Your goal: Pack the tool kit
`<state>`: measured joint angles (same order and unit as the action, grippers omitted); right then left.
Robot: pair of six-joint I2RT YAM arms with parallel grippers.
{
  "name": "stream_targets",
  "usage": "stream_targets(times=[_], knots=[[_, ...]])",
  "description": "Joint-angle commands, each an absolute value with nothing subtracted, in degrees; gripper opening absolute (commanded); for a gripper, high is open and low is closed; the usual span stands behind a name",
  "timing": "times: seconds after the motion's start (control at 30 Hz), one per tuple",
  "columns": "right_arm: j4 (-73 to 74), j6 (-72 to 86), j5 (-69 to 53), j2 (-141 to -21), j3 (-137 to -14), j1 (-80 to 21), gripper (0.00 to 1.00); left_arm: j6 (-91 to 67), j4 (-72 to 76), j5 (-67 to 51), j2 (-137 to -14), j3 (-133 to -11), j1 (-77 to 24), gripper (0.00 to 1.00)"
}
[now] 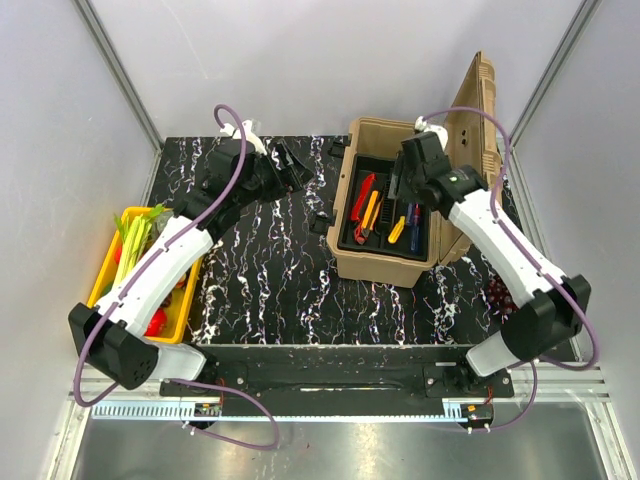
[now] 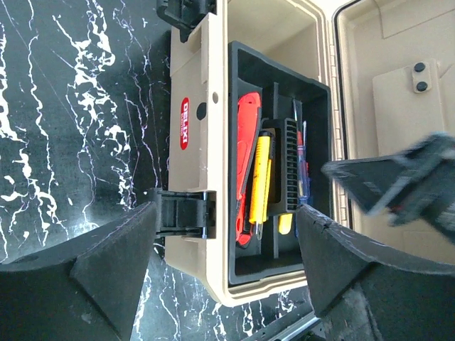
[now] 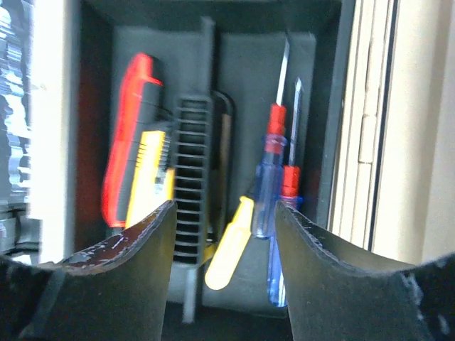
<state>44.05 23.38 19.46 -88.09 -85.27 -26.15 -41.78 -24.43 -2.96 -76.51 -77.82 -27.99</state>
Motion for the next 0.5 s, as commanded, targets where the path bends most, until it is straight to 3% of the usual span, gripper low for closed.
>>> stream_targets(times=[0.0, 0.2, 0.47], knots=[[42.72, 21.10, 13.64, -80.87, -94.29, -26.37, 0.63, -40.96, -24.52, -1.23, -77.69, -76.82, -27.33, 0.82], [42.89, 17.59, 12.91, -77.70, -102.73, -26.37, 0.67, -41.22, -25.14, -0.62, -79.71, -75.68, -27.16, 0.82], [52.63, 12.49, 32.50, -80.42, -118.89, -26.28, 0.75, -40.61, -20.49, -7.90, -81.91, -72.60, -27.16, 0.85]])
